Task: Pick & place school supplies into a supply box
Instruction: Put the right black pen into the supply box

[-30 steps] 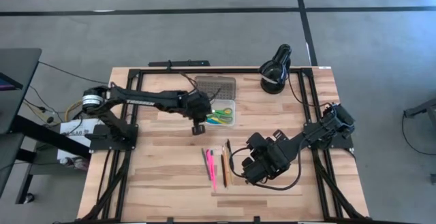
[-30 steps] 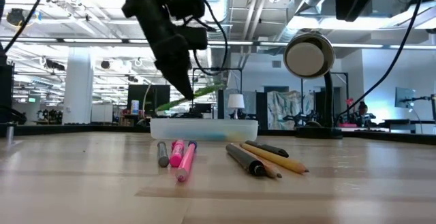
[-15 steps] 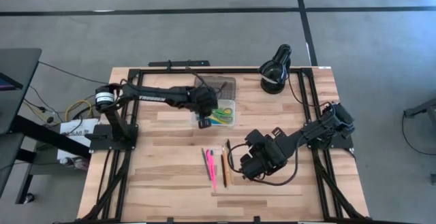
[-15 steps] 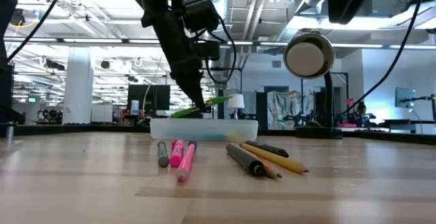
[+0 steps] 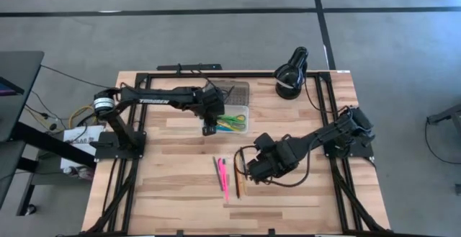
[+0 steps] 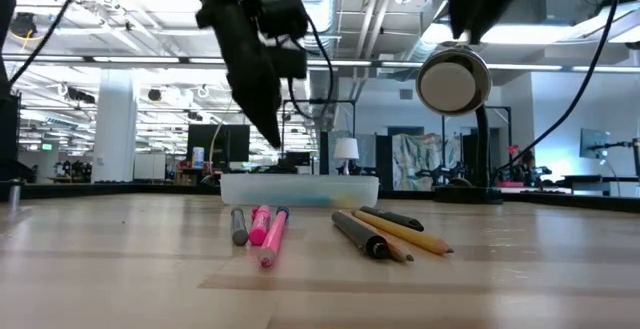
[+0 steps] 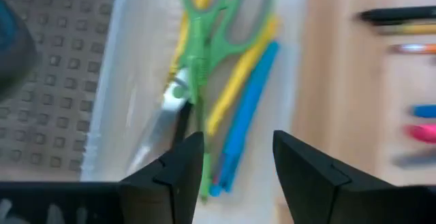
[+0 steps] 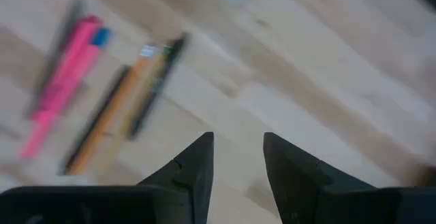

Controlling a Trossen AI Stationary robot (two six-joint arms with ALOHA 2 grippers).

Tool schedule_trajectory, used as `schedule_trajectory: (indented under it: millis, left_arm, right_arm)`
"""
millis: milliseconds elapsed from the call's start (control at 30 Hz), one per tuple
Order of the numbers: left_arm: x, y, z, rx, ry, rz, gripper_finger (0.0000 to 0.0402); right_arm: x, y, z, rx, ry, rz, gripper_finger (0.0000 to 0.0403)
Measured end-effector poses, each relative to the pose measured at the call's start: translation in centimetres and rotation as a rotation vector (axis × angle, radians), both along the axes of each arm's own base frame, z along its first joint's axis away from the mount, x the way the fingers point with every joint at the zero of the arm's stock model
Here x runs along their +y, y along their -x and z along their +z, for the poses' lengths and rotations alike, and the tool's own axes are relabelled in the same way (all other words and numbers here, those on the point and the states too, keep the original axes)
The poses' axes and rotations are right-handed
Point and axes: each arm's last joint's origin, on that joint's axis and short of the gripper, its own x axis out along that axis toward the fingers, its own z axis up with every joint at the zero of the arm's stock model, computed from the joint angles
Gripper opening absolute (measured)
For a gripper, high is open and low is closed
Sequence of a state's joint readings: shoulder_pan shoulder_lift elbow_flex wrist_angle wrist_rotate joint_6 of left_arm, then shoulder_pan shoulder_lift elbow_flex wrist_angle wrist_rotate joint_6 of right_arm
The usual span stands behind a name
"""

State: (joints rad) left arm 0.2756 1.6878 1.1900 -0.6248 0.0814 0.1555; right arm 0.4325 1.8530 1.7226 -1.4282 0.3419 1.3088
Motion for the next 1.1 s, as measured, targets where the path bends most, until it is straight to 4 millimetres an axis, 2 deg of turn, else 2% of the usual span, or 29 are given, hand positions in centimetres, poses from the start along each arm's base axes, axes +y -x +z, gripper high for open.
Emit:
schedule_trajectory:
  millis: [167,300,467,600,733,867,967,1033,1100]
  left_arm:
    - [-1.0,2.3,3.9,-0.075,0.042,-0.047,0.0169]
    - [-2.0,5.0,7.6,-0.156,0.006,-0.080,0.0165]
    - [-3.1,8.7,11.9,-0.319,-0.050,-0.084,0.0165]
    - [-3.9,11.7,14.5,-0.435,-0.089,-0.083,0.0164]
    - [-4.5,14.2,16.2,-0.520,-0.124,-0.075,0.0164]
    - [-5.0,16.3,17.1,-0.555,-0.156,-0.053,0.0164]
    - [-5.2,17.3,17.5,-0.568,-0.166,-0.042,0.0164]
    - [-5.3,17.8,17.7,-0.581,-0.163,-0.034,0.0164]
    - [-5.4,18.2,17.8,-0.592,-0.166,-0.033,0.0164]
  right_arm:
    - [-0.9,-2.1,0.1,-0.127,-0.099,0.007,0.0122]
    - [-2.0,-3.2,0.1,-0.182,-0.158,-0.032,0.0122]
    - [-3.0,-4.0,-2.4,-0.175,-0.288,-0.101,0.0122]
    - [-3.3,-4.3,-5.2,-0.197,-0.372,-0.154,0.0122]
    - [-3.5,-4.4,-6.7,-0.239,-0.385,-0.189,0.0122]
    - [-3.7,-4.7,-8.2,-0.244,-0.386,-0.196,0.0122]
    - [-3.9,-4.4,-9.7,-0.192,-0.366,-0.208,0.0122]
    - [-3.7,-5.3,-10.4,-0.241,-0.386,-0.196,0.0122]
    - [-4.0,-5.2,-11.6,-0.184,-0.375,-0.196,0.0122]
